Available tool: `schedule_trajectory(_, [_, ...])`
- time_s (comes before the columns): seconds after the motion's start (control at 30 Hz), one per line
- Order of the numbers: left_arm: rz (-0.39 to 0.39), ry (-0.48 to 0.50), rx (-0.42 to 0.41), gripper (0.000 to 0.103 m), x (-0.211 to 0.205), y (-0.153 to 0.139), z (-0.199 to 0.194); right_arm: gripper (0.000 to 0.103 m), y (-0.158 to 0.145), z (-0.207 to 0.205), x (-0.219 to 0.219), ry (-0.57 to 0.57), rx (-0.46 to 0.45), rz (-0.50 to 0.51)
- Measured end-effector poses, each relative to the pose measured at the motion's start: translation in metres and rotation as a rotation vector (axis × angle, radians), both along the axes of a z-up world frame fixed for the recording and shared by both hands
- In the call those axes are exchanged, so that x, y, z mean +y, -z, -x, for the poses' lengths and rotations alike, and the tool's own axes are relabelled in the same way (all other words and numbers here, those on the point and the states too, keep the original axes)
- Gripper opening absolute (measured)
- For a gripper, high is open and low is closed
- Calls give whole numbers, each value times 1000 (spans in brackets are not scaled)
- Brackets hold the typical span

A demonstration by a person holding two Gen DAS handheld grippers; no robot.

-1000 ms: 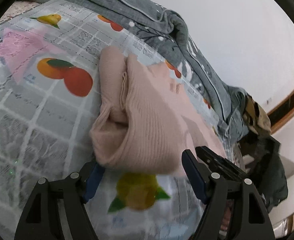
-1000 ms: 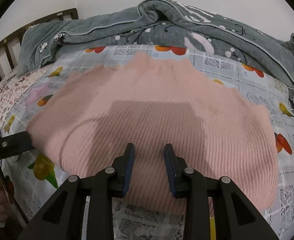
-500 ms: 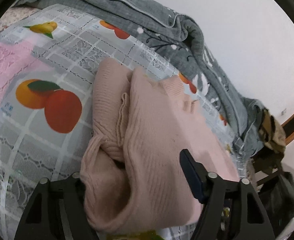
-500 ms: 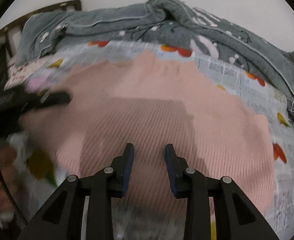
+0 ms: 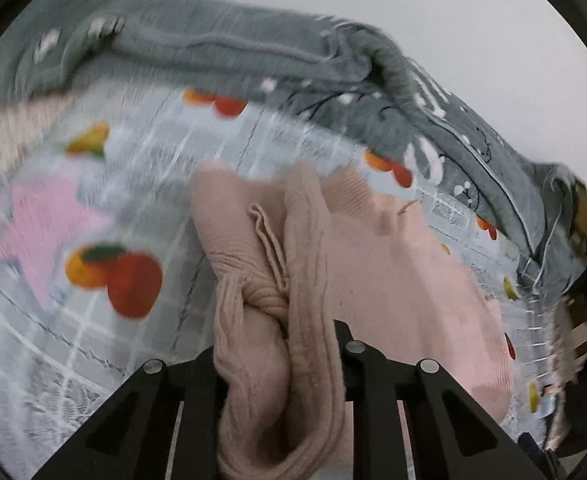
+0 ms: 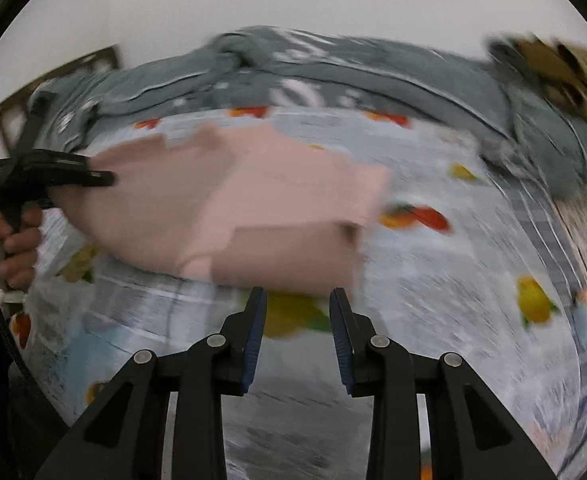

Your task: Fold small clothes

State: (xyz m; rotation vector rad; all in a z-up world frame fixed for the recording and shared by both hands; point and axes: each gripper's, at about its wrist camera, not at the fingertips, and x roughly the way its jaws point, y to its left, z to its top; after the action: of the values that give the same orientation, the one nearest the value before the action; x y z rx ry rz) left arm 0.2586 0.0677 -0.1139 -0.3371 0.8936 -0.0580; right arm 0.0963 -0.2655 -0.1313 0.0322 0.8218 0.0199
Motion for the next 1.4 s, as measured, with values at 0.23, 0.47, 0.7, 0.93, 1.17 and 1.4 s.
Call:
schedule_trajectory(0.23, [-118,65,-40,17,-84,-61,-8,28,-11,31,-71,250,-17,37])
schedule_trajectory(0.47, [-239,221,-116,17,-217,-80,14,28,-18,51,-109,314,-37,17])
schedule_trajectory(0.7, [-262,532,-19,32,-304,7,48,28,-9,56,-111,280,-16,3])
schedule_trajectory(0.93, [-39,558,-162,77,-225,-29,64,28,-16,39,-105,203,-72,-51])
schedule_trajectory(1.17, [-132,473,-179,78,-156,-18,71,36,-33,-21,-92,72,-141,-287])
schedule_trajectory(1.4, [-79,510,-171,78,-138,11,76,45,-26,-88,-79,38,-94,-413])
